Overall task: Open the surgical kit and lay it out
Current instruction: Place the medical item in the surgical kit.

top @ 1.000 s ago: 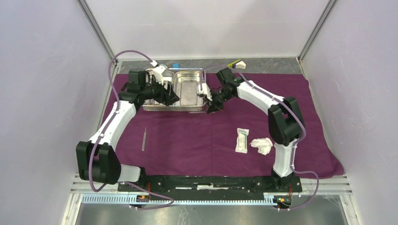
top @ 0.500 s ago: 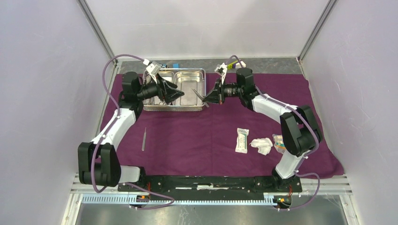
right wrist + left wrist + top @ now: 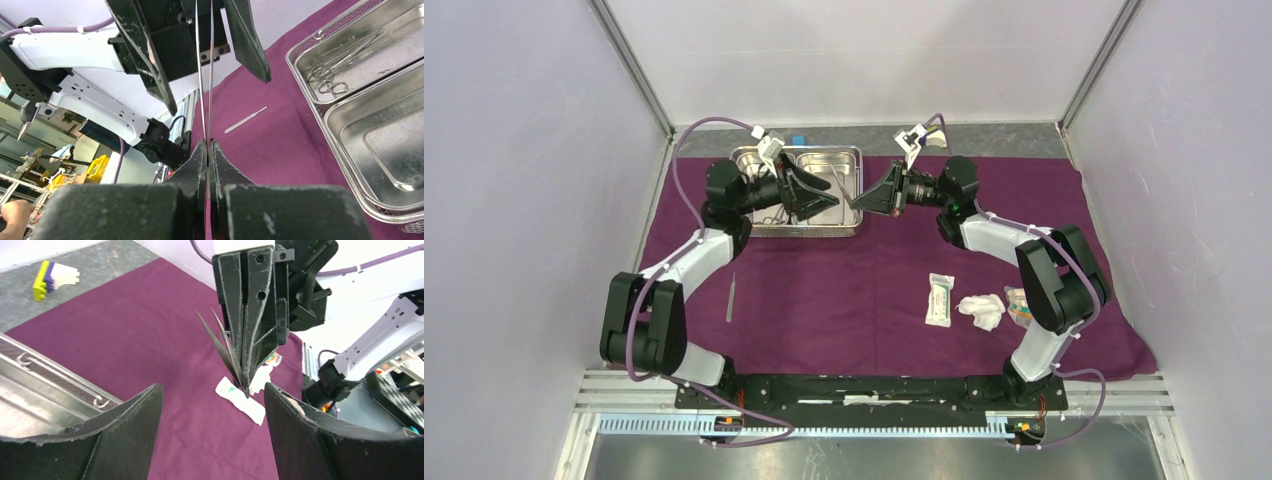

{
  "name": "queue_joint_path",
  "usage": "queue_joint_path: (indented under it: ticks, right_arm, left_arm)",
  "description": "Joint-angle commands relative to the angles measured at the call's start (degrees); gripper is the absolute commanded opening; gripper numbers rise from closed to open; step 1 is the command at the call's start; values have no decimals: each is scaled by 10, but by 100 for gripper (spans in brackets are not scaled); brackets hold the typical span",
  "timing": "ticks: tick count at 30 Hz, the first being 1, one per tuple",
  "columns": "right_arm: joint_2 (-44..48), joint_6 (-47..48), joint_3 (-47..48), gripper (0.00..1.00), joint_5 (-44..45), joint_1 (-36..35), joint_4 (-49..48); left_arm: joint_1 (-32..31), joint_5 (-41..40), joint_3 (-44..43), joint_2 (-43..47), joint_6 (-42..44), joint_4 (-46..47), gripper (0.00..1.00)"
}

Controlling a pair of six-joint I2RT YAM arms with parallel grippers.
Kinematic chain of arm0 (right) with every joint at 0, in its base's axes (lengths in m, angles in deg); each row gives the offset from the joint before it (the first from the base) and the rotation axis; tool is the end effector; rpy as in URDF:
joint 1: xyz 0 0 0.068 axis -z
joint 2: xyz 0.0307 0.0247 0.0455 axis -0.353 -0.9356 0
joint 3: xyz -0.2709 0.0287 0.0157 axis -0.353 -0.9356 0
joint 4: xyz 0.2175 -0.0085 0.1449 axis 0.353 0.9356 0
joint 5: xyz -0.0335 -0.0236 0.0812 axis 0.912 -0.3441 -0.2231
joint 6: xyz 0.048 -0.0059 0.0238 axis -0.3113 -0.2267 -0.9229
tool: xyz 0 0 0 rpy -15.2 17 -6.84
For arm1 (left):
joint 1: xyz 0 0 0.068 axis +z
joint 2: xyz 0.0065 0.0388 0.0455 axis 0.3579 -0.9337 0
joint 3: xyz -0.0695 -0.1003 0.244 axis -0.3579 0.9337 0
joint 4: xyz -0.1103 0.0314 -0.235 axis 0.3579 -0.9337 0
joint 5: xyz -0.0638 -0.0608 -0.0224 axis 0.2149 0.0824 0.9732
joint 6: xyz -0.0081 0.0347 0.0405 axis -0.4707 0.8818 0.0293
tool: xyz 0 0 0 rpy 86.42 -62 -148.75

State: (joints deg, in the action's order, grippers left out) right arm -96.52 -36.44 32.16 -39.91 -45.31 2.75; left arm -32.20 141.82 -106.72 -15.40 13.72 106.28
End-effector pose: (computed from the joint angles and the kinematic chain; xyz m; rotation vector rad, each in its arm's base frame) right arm 0.3296 0.1847 0.2663 -0.6281 1.6415 1.7109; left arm 0.3046 -0.0917 0.2961 0.6671 1.5460 -1.2815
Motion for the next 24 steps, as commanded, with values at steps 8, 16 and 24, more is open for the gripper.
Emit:
queue_joint_path:
  ticks: [8, 16, 24]
  right_arm:
    - [2, -81, -12, 0, -4, -1, -127]
    - [-10, -94, -14, 0, -5, -1, -144]
    - [-22, -93, -10, 0, -4, -1, -141]
  left_arm:
    - [-24, 29, -5, -51, -187, 219, 66]
    - [-34, 35, -17, -79, -238, 275, 53]
    - [-38, 32, -17, -79, -249, 291, 57]
